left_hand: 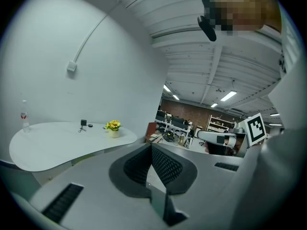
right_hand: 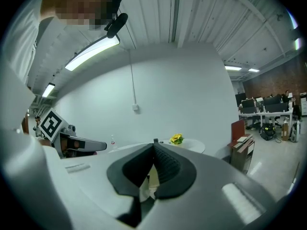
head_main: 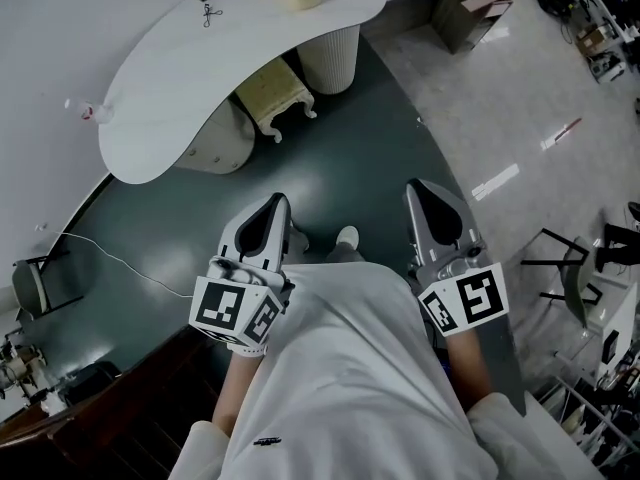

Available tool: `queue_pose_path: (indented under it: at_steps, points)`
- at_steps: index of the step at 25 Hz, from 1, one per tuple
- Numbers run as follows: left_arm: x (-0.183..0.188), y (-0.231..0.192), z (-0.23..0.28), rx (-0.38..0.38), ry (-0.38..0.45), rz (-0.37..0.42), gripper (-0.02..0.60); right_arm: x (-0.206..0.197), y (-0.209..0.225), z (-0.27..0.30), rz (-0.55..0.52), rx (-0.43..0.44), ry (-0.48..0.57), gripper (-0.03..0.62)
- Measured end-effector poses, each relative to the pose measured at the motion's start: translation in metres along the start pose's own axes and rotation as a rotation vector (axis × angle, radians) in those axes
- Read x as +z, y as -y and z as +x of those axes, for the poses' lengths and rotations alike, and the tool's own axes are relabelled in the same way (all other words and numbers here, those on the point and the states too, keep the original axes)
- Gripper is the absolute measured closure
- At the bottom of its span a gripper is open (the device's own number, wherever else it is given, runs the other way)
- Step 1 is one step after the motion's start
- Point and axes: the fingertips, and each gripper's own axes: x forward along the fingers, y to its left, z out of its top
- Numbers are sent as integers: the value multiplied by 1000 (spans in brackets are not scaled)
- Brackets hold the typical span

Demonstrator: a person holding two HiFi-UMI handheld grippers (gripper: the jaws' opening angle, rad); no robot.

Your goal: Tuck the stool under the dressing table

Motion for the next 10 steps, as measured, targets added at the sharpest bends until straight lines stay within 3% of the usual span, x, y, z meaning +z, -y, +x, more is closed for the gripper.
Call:
queue_pose_path:
  at_steps: [10]
  points:
    - [3, -13, 2, -2, -12, -4, 572, -3, -10, 18, 3, 0, -19, 583]
